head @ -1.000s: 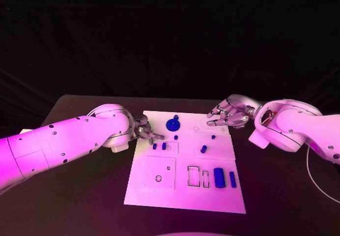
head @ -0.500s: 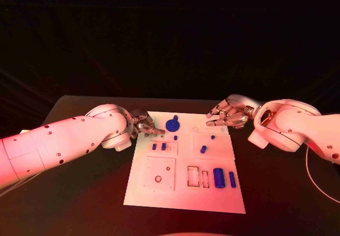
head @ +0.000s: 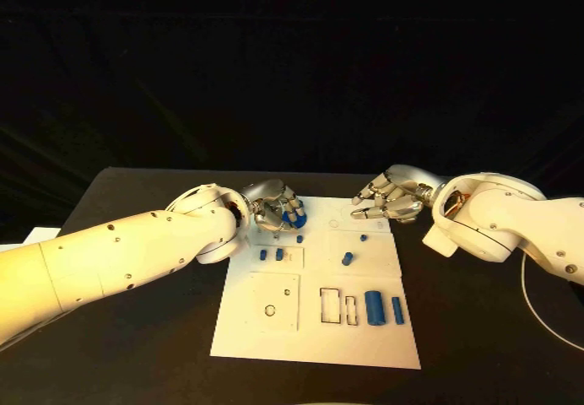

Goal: Assemble the parts on the task board

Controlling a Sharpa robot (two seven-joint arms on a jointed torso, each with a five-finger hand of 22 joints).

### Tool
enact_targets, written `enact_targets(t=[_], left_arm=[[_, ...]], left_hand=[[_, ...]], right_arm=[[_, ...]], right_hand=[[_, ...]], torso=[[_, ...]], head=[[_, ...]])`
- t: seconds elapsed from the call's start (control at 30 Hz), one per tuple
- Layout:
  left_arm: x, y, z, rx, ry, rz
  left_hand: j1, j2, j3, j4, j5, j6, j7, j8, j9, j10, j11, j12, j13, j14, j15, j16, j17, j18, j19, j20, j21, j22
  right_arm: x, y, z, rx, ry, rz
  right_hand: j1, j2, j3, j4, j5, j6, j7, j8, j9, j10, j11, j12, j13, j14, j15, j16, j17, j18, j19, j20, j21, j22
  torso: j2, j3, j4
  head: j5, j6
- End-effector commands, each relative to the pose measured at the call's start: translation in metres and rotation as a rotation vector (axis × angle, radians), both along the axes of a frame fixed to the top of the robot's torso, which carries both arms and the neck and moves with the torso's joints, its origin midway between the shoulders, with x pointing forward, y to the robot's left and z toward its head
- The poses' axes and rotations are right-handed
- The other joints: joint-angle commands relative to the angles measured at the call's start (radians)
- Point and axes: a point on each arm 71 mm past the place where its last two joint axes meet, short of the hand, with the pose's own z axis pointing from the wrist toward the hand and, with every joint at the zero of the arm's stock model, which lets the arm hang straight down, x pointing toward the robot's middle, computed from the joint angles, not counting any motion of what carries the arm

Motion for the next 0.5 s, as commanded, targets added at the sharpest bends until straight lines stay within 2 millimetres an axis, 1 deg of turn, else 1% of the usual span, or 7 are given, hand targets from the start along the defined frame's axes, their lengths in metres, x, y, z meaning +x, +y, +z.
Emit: enact_targets(t=[0.03, 0.2, 0.23, 0.27, 0.33, 0.37, 0.5], left_arm=[[-0.003, -0.008, 0.000, 0.067, -0.136, -0.095], [-0.003, -0.013, -0.008, 0.127, -0.135, -0.098], [-0.003, -0.014, -0.009, 0.139, -0.134, -0.098], [-0.003, -0.015, -0.010, 0.158, -0.130, -0.098], [-0.002, -0.017, -0.013, 0.186, -0.124, -0.097], [-0.001, -0.018, -0.014, 0.201, -0.120, -0.097], [0.002, -0.021, -0.016, 0.219, -0.122, -0.097]], left_hand=[[-0.011, -0.012, 0.004, -0.002, 0.000, 0.032, -0.001, -0.024, -0.020, 0.013, -0.002, -0.027, -0.039, 0.067, -0.008, 0.055, 0.018, 0.012, 0.051, -0.006, 0.014, 0.000], [-0.047, -0.022, -0.013, 0.011, -0.002, 0.073, 0.014, -0.057, -0.045, 0.026, -0.004, -0.054, -0.082, 0.169, -0.009, 0.235, 0.169, 0.011, 0.115, -0.009, 0.035, 0.007], [-0.051, -0.020, -0.016, 0.013, -0.002, 0.085, 0.016, -0.063, -0.050, 0.034, -0.006, -0.057, -0.090, 0.205, -0.012, 0.307, 0.237, 0.003, 0.146, -0.010, 0.081, 0.040], [-0.053, -0.020, -0.018, 0.013, -0.001, 0.108, 0.020, -0.067, -0.055, 0.049, -0.009, -0.062, -0.102, 0.244, -0.015, 0.390, 0.318, -0.014, 0.198, -0.014, 0.190, 0.120], [-0.054, -0.017, -0.018, 0.015, -0.001, 0.131, 0.020, -0.083, -0.067, 0.067, -0.011, -0.076, -0.122, 0.275, -0.016, 0.473, 0.400, -0.032, 0.248, -0.018, 0.302, 0.205], [-0.053, -0.016, -0.016, 0.014, -0.001, 0.140, 0.019, -0.089, -0.071, 0.078, -0.012, -0.081, -0.130, 0.286, -0.018, 0.501, 0.427, -0.040, 0.264, -0.019, 0.347, 0.240], [-0.054, -0.016, -0.012, 0.015, -0.001, 0.161, 0.019, -0.103, -0.081, 0.095, -0.013, -0.098, -0.148, 0.294, -0.019, 0.527, 0.445, -0.049, 0.285, -0.021, 0.404, 0.286]], right_arm=[[-0.001, 0.002, 0.000, 0.000, 0.002, 0.016], [-0.001, 0.002, 0.000, 0.000, 0.002, 0.017], [-0.001, 0.002, 0.000, 0.000, 0.002, 0.017], [-0.001, 0.002, 0.000, 0.000, 0.002, 0.017], [-0.001, 0.002, 0.000, 0.000, 0.002, 0.017], [-0.001, 0.002, 0.000, 0.000, 0.002, 0.017], [-0.002, 0.002, 0.000, 0.001, 0.001, 0.018]], right_hand=[[0.001, 0.005, -0.007, -0.001, 0.006, 0.006, -0.002, 0.005, 0.001, -0.002, -0.001, 0.000, 0.001, 0.027, -0.005, -0.005, -0.001, 0.007, -0.007, 0.003, -0.006, -0.001], [0.002, 0.005, -0.007, -0.001, 0.007, 0.006, -0.002, 0.005, 0.001, -0.002, -0.001, 0.000, 0.001, 0.027, -0.005, -0.005, -0.001, 0.006, -0.007, 0.003, -0.006, -0.001], [0.002, 0.006, -0.007, -0.001, 0.007, 0.006, -0.002, 0.005, 0.001, -0.002, -0.001, 0.000, 0.000, 0.027, -0.005, -0.005, -0.001, 0.006, -0.006, 0.003, -0.006, -0.001], [0.002, 0.006, -0.007, -0.001, 0.007, 0.006, -0.002, 0.005, 0.001, -0.002, -0.001, 0.000, 0.000, 0.027, -0.005, -0.005, -0.001, 0.006, -0.006, 0.003, -0.006, -0.001], [0.002, 0.006, -0.007, -0.001, 0.007, 0.006, -0.002, 0.005, 0.001, -0.002, -0.001, 0.000, 0.000, 0.027, -0.005, -0.005, -0.001, 0.006, -0.006, 0.003, -0.006, -0.001], [0.002, 0.006, -0.007, -0.001, 0.007, 0.006, -0.002, 0.005, 0.001, -0.002, -0.001, 0.000, 0.000, 0.027, -0.005, -0.005, -0.001, 0.006, -0.006, 0.003, -0.006, -0.001], [0.002, 0.006, -0.007, -0.001, 0.007, 0.006, -0.002, 0.005, 0.001, -0.002, -0.001, 0.000, 0.000, 0.027, -0.005, -0.005, -0.001, 0.006, -0.006, 0.003, -0.006, -0.001]], torso=[[0.001, -0.0005, 0.0006], [0.001, -0.0010, 0.0016], [0.001, -0.0011, 0.0013], [0.001, -0.0010, 0.0011], [0.000, 0.0000, 0.0016], [0.000, 0.0003, 0.0016], [0.001, -0.0003, 0.0011]], head=[[-0.006, 0.001], [-0.008, -0.003], [-0.008, -0.003], [-0.008, -0.003], [-0.008, -0.004], [-0.008, -0.004], [-0.007, -0.005]])
